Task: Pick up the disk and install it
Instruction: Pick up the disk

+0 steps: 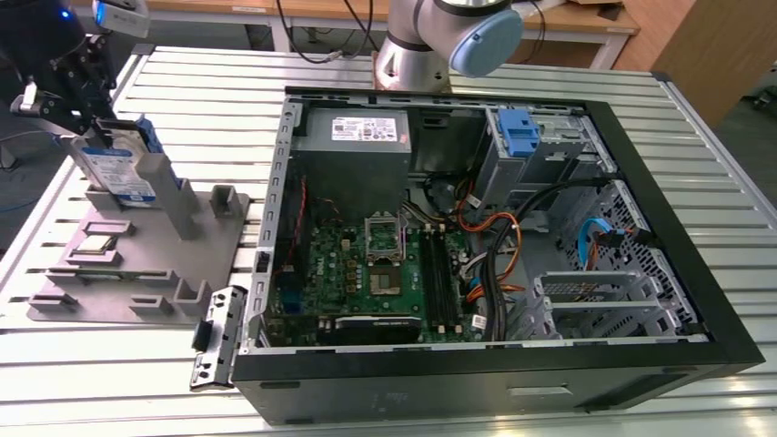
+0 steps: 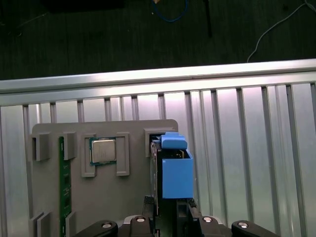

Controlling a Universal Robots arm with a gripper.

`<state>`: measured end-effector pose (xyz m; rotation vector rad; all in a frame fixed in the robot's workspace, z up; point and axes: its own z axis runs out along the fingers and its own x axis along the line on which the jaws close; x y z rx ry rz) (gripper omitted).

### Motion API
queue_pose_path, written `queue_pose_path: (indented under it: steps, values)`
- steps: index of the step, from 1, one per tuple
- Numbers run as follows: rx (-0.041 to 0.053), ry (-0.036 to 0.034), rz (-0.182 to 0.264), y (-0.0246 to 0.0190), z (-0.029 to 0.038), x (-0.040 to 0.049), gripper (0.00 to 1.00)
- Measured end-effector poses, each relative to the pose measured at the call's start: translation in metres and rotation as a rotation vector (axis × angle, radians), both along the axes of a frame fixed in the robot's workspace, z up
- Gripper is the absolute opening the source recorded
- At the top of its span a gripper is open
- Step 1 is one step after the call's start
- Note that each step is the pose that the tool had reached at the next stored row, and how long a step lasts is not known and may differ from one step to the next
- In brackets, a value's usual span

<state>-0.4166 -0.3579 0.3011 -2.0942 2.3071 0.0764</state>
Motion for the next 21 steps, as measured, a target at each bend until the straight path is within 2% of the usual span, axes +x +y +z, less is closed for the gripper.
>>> queue_pose_path:
  steps: [7,21]
  values:
    - [-0.0023,0.0000,0.046,0.0000,-0.0004,0.0000,0.35]
    - [-0.0027,-0.0002,0.047,0.0000,0.0029,0.0000,0.35]
